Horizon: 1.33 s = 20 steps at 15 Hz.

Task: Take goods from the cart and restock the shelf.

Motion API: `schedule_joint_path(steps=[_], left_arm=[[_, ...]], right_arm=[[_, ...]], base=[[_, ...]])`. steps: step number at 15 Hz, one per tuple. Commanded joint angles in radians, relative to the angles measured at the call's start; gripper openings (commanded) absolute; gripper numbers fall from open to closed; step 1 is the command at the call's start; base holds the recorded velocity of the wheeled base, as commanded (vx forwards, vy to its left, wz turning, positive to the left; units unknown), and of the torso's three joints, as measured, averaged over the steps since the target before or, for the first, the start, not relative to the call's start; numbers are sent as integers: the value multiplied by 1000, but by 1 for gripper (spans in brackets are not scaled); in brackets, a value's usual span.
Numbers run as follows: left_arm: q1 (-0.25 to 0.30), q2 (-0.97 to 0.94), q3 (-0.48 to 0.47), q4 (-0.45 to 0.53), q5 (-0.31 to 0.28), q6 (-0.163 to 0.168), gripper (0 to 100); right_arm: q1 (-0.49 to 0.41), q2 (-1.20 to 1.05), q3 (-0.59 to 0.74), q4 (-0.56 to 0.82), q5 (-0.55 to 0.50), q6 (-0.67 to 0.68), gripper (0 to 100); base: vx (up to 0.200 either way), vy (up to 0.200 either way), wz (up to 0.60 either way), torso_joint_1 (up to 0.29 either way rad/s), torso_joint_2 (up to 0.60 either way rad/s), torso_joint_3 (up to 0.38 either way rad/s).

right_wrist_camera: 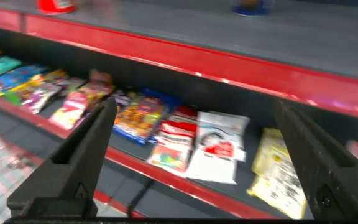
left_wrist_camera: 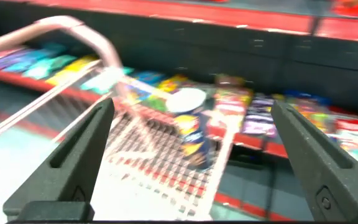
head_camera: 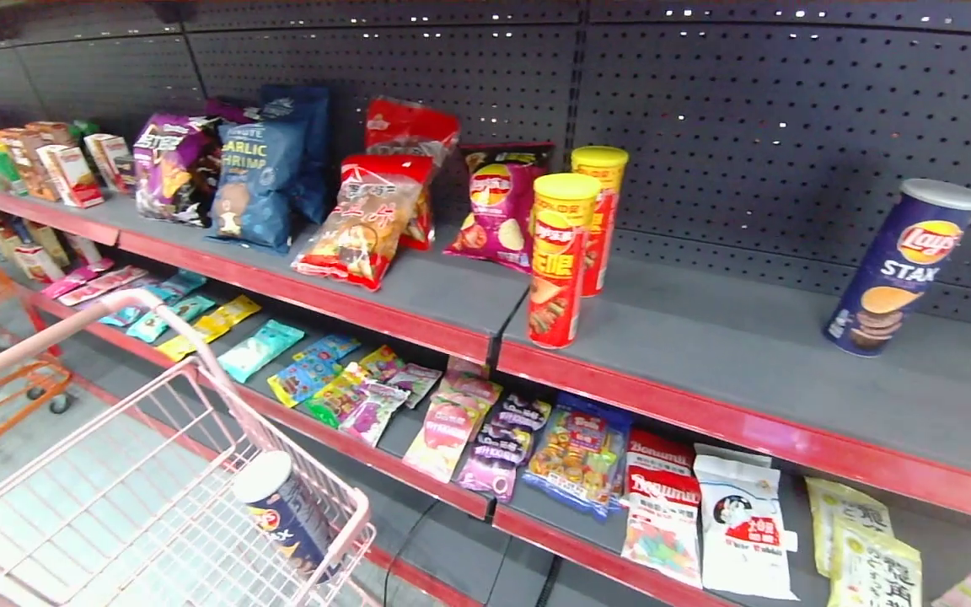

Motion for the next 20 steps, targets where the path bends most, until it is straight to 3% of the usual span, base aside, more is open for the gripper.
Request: schedule_joint_path(steps=[1,5,12,20], left_arm=[[0,0,0,0,0,0,100],[0,0,0,0,0,0,100],[0,0,0,0,-1,0,100],[0,0,0,0,-1,-1,100]], right_arm=[[1,1,0,-1,0,0,100],[1,1,0,-1,0,0,100],[1,1,0,-1,0,1,100],[1,1,0,-1,0,1,100]], base=[[0,0,600,2,-2,2],[0,0,600,4,1,1],[0,0,0,-7,19,12],[0,0,0,-158,396,237]])
